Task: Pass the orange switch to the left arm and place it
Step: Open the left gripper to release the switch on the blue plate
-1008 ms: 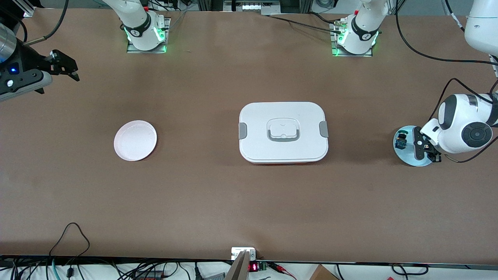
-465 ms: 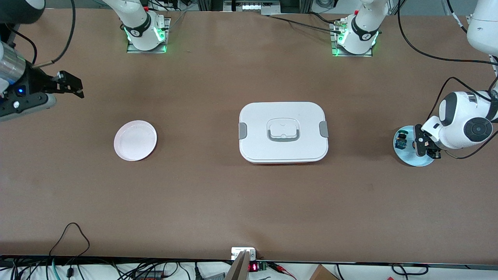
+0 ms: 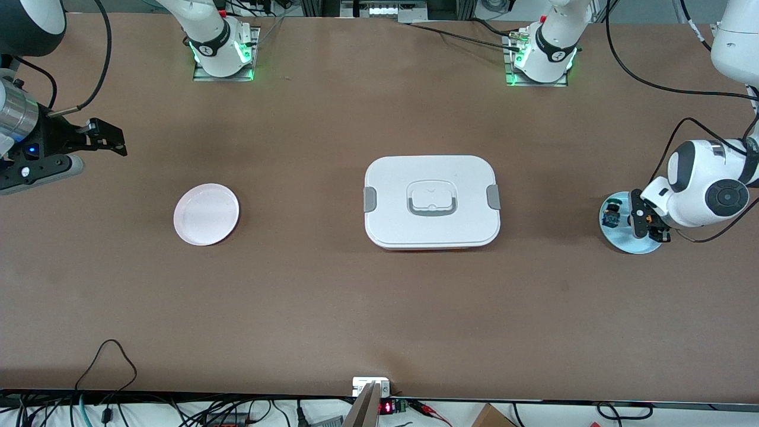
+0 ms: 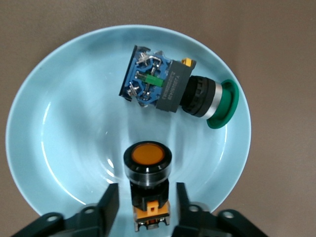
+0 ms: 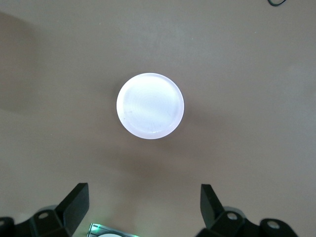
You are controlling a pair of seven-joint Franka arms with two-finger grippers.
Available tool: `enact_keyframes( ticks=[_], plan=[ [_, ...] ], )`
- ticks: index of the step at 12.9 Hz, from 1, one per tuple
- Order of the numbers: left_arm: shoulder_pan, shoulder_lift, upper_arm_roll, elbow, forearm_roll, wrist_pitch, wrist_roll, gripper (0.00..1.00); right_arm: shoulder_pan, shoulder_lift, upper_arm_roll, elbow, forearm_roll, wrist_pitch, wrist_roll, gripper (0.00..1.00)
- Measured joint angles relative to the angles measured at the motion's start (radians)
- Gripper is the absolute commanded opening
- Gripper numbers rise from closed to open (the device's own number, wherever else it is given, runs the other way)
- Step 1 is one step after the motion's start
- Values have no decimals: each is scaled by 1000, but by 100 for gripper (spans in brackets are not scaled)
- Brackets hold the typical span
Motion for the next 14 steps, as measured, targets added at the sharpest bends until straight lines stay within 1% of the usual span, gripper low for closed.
enact_keyframes(
  ticks=[4,6,7,9,11,14],
  plan=[
    [2,-19,-11,20,0,-5,1,100,0,-38,0,-64,0,42,-13,100],
    [4,-54,-29,39,-22,-62,-6,100,-1,-48,0,-75,0,48,-24,100],
    [4,-73,-34,64,-71,-122,-7,100,-2,-53,0,-82,0,53,-29,100],
    [1,-106,-42,144,-162,-286,-44,100,-2,-75,0,-119,0,80,-33,100],
    [-19,-118,-52,226,-188,-423,-159,100,-2,-104,0,-163,0,106,-34,100],
    [-110,-120,-72,358,-220,-631,-418,100,-1,-124,2,-178,1,120,-17,100]
  ],
)
